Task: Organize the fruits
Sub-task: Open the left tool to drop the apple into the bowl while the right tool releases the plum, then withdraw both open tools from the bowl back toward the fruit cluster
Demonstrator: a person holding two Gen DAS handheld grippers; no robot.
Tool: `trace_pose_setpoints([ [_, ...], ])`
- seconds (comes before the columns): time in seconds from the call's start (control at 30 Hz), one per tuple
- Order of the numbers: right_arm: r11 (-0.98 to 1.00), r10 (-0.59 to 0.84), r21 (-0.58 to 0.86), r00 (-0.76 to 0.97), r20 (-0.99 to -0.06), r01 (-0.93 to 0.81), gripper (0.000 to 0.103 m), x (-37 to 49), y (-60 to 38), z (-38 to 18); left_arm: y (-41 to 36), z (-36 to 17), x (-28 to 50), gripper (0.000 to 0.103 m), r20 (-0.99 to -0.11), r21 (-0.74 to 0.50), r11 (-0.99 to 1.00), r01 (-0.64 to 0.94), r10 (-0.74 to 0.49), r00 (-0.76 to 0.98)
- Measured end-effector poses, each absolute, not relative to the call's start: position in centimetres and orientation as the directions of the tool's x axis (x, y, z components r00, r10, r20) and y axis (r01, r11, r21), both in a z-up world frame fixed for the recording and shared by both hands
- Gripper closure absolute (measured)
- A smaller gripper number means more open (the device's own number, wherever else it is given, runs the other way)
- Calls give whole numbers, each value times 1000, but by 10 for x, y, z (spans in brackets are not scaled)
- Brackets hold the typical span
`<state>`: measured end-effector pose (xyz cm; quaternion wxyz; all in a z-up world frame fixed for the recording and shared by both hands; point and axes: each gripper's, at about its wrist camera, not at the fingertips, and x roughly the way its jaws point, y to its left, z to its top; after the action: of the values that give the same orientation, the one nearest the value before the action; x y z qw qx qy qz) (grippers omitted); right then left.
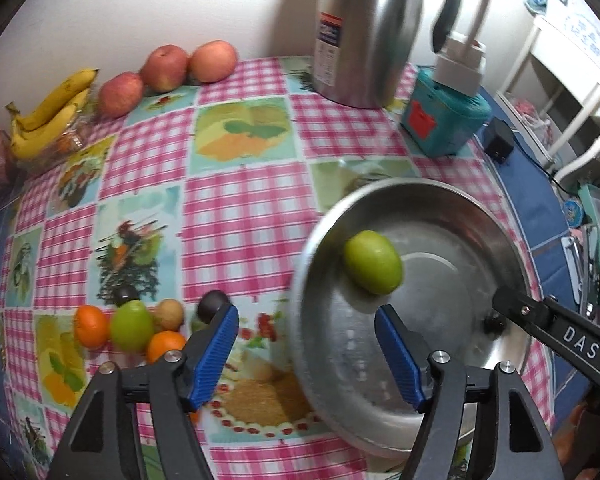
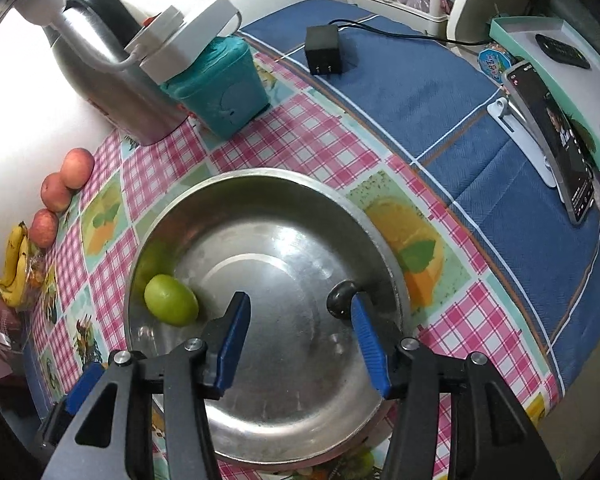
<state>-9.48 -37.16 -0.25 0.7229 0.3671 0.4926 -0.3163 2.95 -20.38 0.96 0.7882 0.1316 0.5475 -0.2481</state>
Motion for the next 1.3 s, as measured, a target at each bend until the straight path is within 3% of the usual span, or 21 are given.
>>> trace_pose_setpoints([
  [0.13, 552, -94, 205, 304, -948, 808, 49, -89, -368, -3, -192, 7, 37, 23, -929, -57, 866, 497, -229, 292],
  [0.2, 567, -86, 201, 300, -950, 799, 49, -85, -366, -5, -187, 6, 40, 13, -930, -54, 877, 477, -218, 295],
  [0.27, 572, -77, 198, 293, -953, 796, 36, -83, -365, -8, -183, 4, 43, 8, -931, -46, 887, 459, -205, 303],
  [0.4, 583, -73, 185, 277, -958, 791, 34, -80, -362, -11, -175, -3, 48, 3, -936, -25, 903, 429, -171, 307],
  [0.83, 605, -71, 174, 271, -960, 777, 33, -73, -359, -14, -163, -11, 56, 0, -941, 4, 927, 375, -124, 316],
  [0.93, 618, -96, 154, 269, -958, 771, 7, -72, -357, -13, -160, -11, 58, 0, -939, 4, 931, 365, -122, 322],
  [1.3, 642, -92, 165, 288, -953, 749, 6, -67, -354, -13, -153, -6, 57, 0, -916, 23, 922, 386, -135, 377],
])
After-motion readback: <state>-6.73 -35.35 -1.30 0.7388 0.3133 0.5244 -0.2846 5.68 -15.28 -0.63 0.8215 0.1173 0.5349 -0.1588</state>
